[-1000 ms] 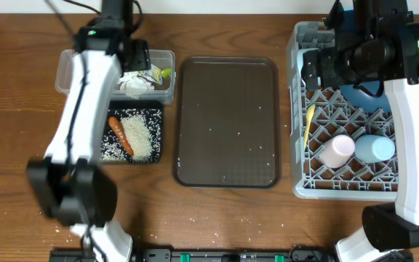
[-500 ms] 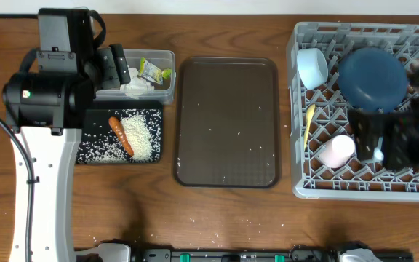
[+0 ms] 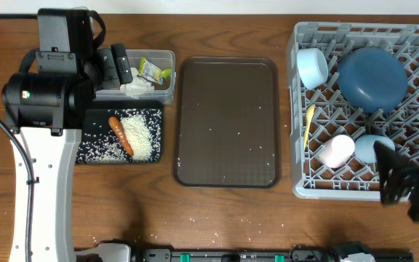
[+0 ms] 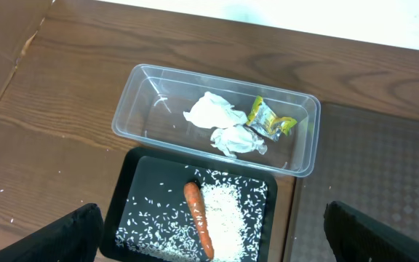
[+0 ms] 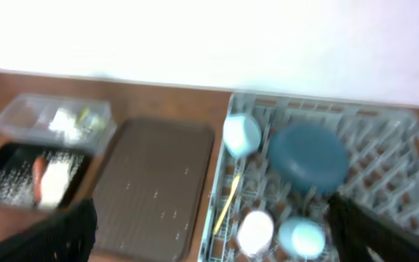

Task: Sort waste into correct bins and load items into the dishwasher rack

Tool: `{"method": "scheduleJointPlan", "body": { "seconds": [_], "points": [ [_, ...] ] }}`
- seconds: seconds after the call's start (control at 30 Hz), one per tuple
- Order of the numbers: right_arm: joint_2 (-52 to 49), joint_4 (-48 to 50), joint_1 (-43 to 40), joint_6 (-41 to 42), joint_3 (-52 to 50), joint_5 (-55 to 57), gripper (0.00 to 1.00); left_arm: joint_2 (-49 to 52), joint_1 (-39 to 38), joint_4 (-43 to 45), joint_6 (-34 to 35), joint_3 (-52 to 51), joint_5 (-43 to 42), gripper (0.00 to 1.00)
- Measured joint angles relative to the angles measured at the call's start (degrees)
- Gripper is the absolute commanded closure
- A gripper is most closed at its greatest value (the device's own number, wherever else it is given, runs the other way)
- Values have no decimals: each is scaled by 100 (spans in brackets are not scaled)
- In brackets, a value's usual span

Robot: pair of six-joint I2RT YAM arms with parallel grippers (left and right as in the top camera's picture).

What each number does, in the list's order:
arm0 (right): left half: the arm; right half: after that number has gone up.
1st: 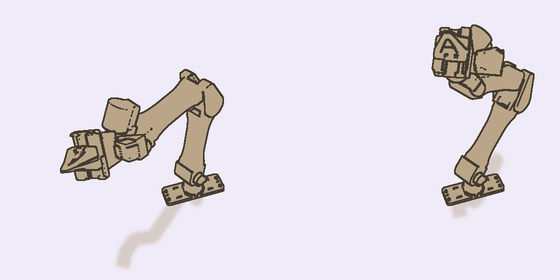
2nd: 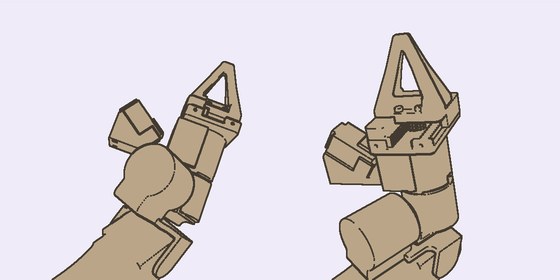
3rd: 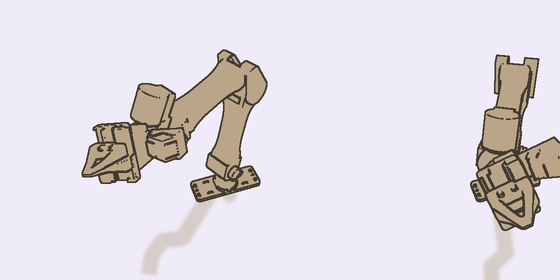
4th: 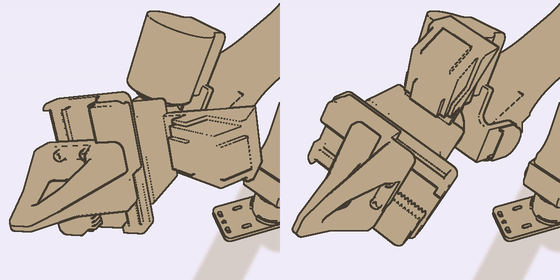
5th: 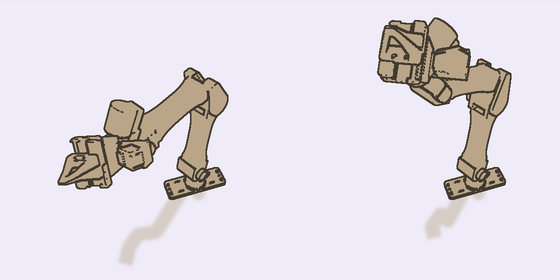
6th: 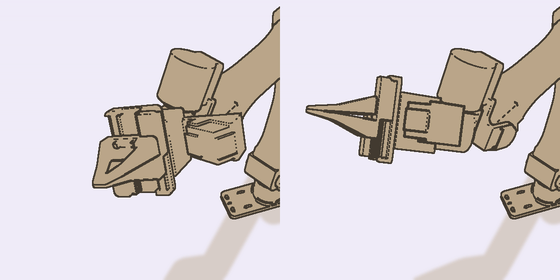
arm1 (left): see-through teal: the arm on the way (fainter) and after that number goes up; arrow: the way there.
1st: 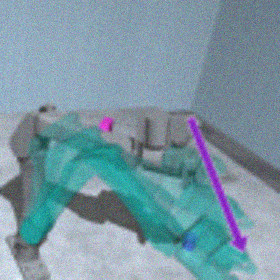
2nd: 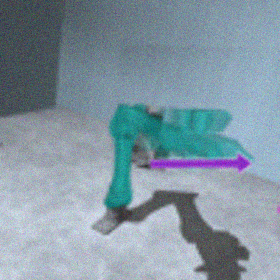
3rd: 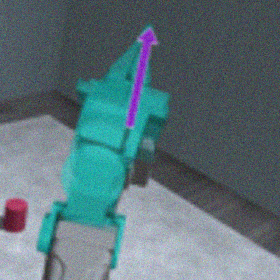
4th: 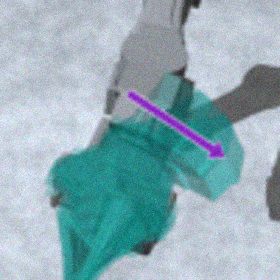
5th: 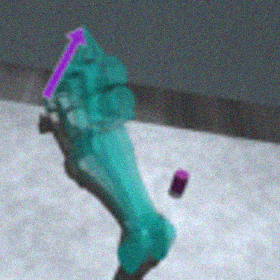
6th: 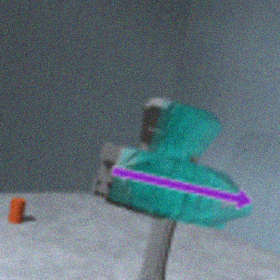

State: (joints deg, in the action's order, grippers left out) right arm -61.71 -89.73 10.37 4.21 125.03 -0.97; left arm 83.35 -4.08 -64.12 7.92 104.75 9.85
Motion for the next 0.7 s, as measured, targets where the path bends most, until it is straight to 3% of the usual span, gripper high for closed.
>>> {"method": "scheduleJointPlan", "body": {
  "seconds": [0.13, 0.3, 0.47, 0.7],
  "points": [
    [365, 1445, -17, -15, -1104, 284, 1, 0, 0, -2, 0, 0, 0, 0],
    [1508, 4581, -284, -81, -4347, 319, 1, 0, 0, -4, 0, -4, 0, 0],
    [2798, 6968, -382, -103, -7466, 177, 1, 0, 0, -2, 0, -4, 0, 0],
    [4551, 8633, -382, -103, -10653, 72, 1, 0, 0, 0, 0, -4, 2, 0]
  ]
}}
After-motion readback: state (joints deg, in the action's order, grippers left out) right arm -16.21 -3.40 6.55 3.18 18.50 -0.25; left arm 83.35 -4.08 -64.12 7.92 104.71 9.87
